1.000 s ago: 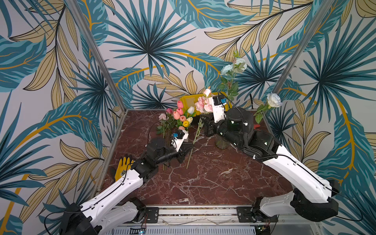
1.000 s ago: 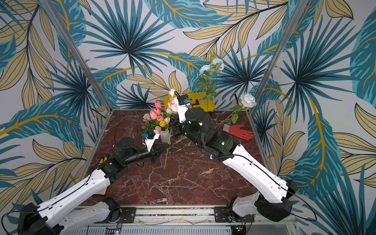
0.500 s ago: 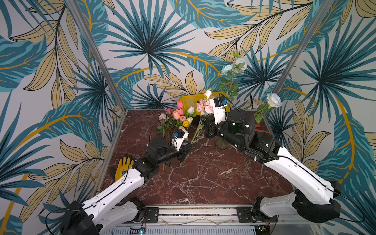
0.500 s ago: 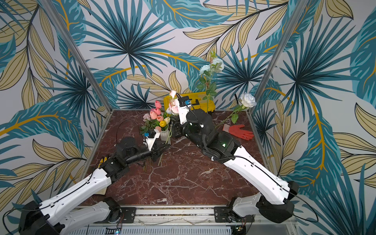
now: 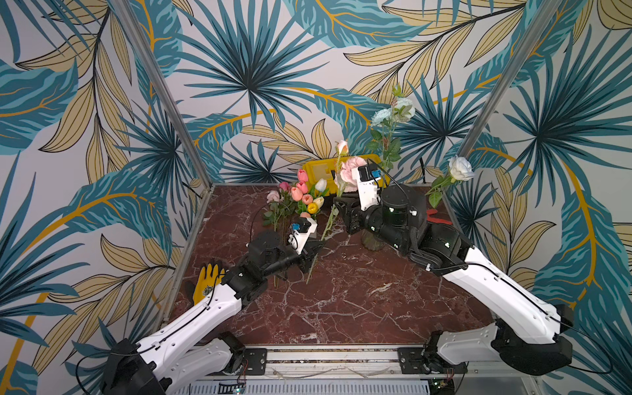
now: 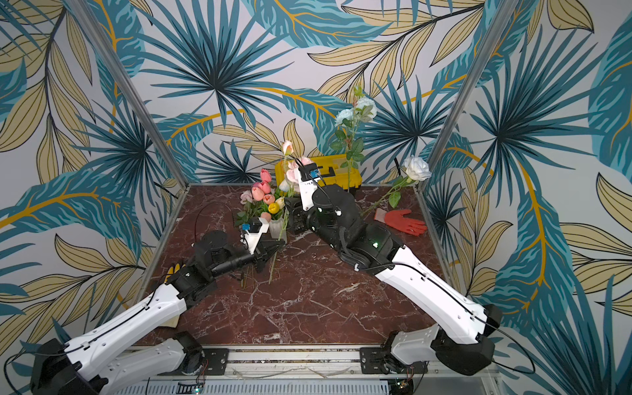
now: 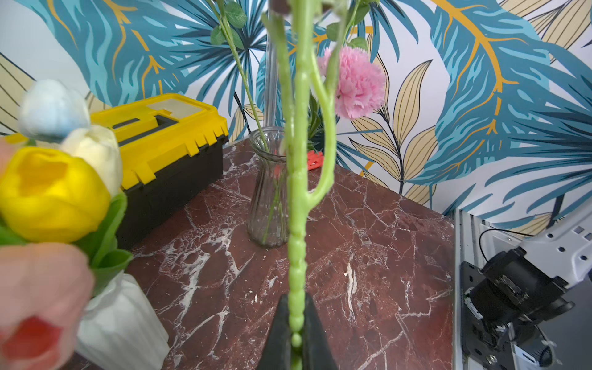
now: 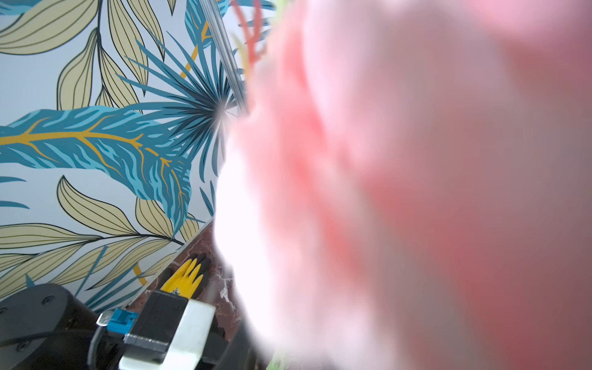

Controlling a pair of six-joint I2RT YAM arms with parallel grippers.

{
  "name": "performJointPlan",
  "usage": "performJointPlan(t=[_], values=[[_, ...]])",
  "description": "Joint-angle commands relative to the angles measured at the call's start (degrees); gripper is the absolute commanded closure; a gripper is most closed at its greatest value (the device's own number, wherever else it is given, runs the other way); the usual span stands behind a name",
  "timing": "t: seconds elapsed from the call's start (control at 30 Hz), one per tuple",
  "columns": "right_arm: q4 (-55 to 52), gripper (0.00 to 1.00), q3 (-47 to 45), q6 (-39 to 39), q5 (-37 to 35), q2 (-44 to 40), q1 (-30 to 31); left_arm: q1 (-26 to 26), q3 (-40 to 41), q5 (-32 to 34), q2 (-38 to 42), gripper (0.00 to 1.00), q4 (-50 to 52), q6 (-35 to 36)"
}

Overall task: Pick out pink flowers from the vase
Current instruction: Place the flower at the center of the board.

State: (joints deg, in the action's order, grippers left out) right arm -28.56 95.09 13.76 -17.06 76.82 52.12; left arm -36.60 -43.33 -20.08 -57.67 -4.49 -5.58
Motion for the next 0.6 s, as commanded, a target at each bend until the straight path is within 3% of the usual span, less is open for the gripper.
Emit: performJointPlan(t=[0.0, 0.27, 0.57], values=[[1.1, 0.60, -1.2, -0.8, -0.2, -1.7, 0.2, 0.8, 0.0, 2.8, 2.8, 1.00, -1.0, -1.2], [2.0, 0.51, -3.3, -2.1, 0.8, -4.4, 0.2, 7.4, 0.4, 4.0, 8.9, 1.00, -0.9, -8.1], [5.9, 0.47, -8.2, -2.5, 2.2, -7.0, 0.2, 8.4, -4.6, 14.2, 11.8, 1.00, 11.4, -6.2]])
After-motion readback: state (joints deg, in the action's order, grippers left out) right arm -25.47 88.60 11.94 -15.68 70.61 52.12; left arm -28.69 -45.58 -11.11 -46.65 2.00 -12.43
